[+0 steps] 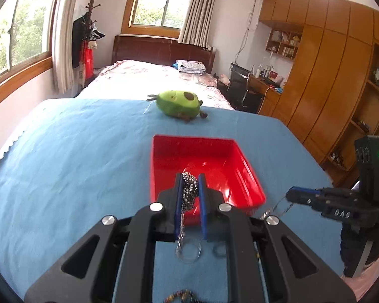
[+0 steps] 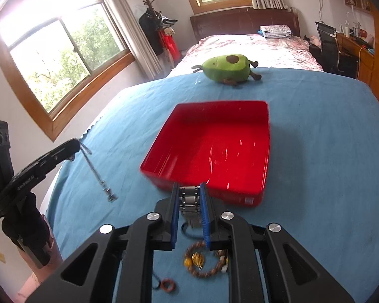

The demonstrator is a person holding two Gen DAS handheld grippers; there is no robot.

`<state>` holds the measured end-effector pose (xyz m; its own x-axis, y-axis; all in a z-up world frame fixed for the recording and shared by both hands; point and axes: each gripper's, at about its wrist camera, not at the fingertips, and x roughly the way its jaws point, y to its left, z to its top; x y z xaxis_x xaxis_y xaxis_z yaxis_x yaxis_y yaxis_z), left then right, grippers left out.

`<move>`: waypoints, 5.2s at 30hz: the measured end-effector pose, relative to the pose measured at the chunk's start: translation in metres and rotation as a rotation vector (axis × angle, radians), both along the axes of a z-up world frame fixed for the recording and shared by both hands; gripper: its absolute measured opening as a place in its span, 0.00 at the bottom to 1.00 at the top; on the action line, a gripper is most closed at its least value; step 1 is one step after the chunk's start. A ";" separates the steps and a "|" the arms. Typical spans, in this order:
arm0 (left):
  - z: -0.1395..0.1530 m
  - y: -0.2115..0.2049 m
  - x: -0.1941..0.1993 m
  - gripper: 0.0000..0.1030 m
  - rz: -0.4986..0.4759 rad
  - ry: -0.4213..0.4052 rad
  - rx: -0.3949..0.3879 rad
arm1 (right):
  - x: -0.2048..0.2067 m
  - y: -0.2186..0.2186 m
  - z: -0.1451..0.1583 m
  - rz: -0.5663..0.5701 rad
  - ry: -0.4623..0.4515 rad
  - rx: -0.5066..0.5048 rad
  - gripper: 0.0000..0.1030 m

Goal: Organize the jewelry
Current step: 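Carry chain and watch over the red box while the left tool releases the chain inside, then open the right tool to drop the watch into the red box, then grasp the silver bangle with the left tool, then grasp the black cord of the brown bead bracelet with the right tool while the left holds the bangle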

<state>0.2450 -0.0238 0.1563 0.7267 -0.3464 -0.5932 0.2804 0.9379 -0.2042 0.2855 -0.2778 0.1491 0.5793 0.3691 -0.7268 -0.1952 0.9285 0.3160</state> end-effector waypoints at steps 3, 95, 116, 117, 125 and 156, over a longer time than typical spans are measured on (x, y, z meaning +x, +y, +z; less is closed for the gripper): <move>-0.001 -0.012 0.033 0.10 -0.012 0.000 -0.010 | 0.034 -0.005 -0.004 -0.012 0.010 0.004 0.15; -0.187 -0.050 0.008 0.01 -0.068 0.371 0.163 | -0.005 -0.013 -0.145 -0.032 0.222 0.015 0.21; -0.170 -0.020 0.004 0.01 -0.028 0.345 0.122 | -0.040 -0.017 -0.164 0.024 0.227 -0.083 0.21; -0.171 -0.021 0.005 0.01 -0.028 0.348 0.124 | -0.041 -0.017 -0.164 0.029 0.226 -0.084 0.21; -0.173 -0.022 0.005 0.02 -0.029 0.354 0.120 | -0.050 0.000 -0.166 0.093 0.208 -0.154 0.21; -0.137 -0.022 -0.015 0.02 -0.069 0.285 0.067 | -0.063 -0.064 -0.104 -0.061 0.056 0.110 0.10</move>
